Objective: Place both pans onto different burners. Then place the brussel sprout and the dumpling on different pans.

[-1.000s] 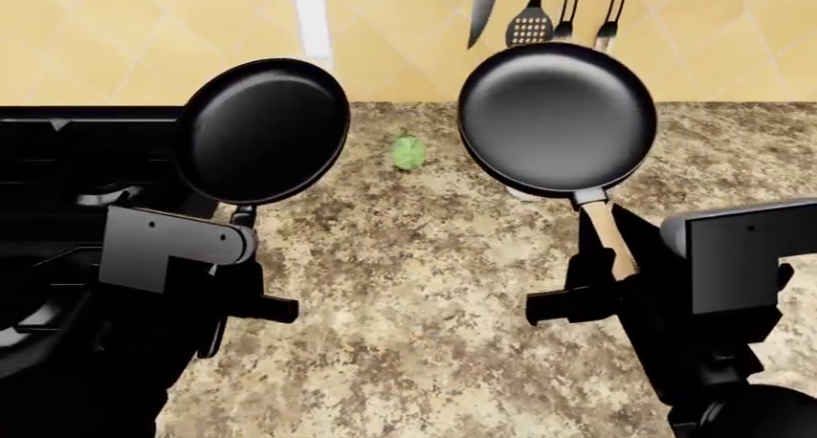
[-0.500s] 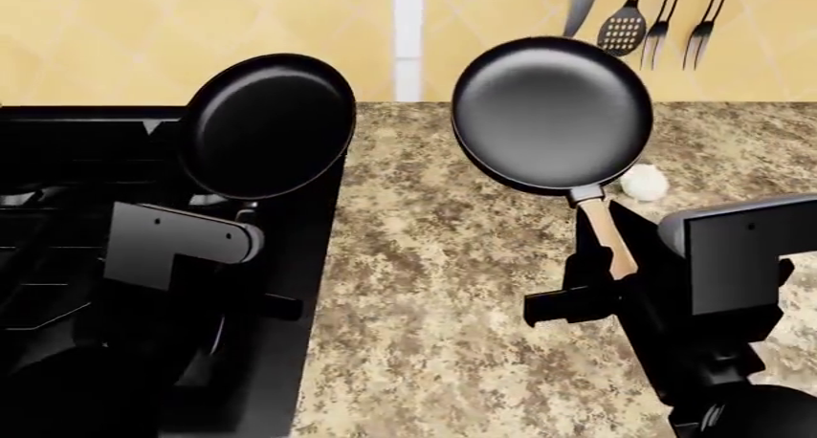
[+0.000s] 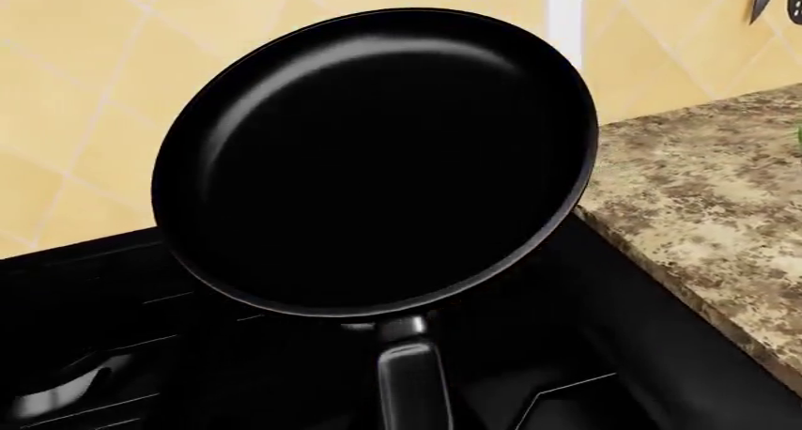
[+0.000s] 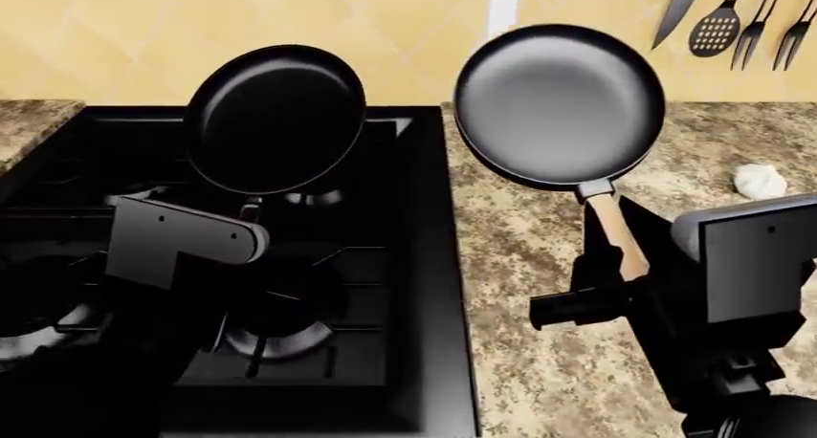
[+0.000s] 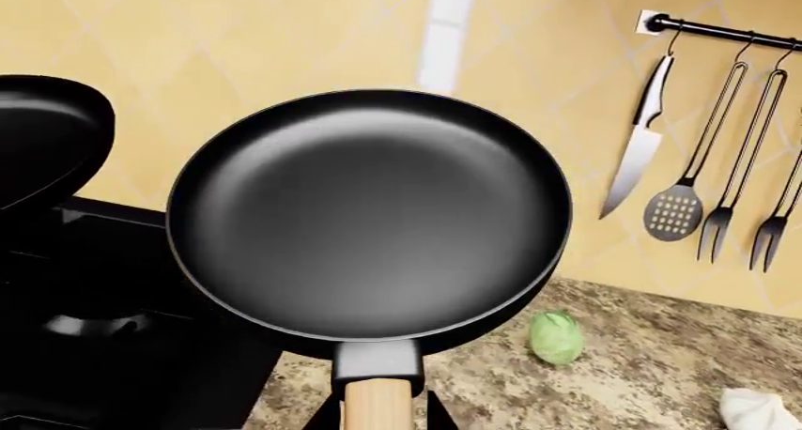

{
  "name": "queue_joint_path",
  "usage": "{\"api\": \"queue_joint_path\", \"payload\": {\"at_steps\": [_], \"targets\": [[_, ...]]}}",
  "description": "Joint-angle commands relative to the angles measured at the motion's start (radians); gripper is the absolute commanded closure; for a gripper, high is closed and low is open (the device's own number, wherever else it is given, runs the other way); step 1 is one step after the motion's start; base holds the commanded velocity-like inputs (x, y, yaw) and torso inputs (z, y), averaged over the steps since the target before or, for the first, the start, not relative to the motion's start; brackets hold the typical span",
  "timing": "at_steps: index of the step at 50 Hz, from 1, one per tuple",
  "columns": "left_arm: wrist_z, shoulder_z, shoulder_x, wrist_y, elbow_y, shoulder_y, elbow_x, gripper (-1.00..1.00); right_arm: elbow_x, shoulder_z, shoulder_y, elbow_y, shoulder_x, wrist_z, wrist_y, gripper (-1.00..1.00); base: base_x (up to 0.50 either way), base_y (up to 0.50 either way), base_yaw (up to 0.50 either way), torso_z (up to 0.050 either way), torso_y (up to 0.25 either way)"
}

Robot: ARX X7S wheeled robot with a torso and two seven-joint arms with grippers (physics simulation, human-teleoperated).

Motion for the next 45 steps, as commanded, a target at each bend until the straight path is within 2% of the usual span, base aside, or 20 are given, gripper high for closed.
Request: {"api": "queue_joint_path", "payload": {"at_steps": [1, 11, 45], "targets": [[-0.022, -0.027, -0.009, 0.013, 0.026, -0.015, 0.031, 1.00, -0.023, 0.020, 0.030, -0.022, 0.008, 0.013, -0.013, 1.00, 0.00, 0.50, 0.00, 0.000, 0.000], [-0.016, -0.024, -0.016, 0.024, 0.033, -0.006, 0.031, 1.00, -0.090, -0.027, 0.011, -0.011, 0.015, -0.030, -0.066, 1.00, 0.00, 0.50, 0.00, 0.001, 0.003], [-0.021, -0.020, -0.025, 0.034, 0.034, -0.010, 0.020, 1.00, -0.086, -0.053, -0.008, 0.005, 0.043, -0.020, -0.133, 1.00, 0.00, 0.47, 0.00, 0.001, 0.004]]}}
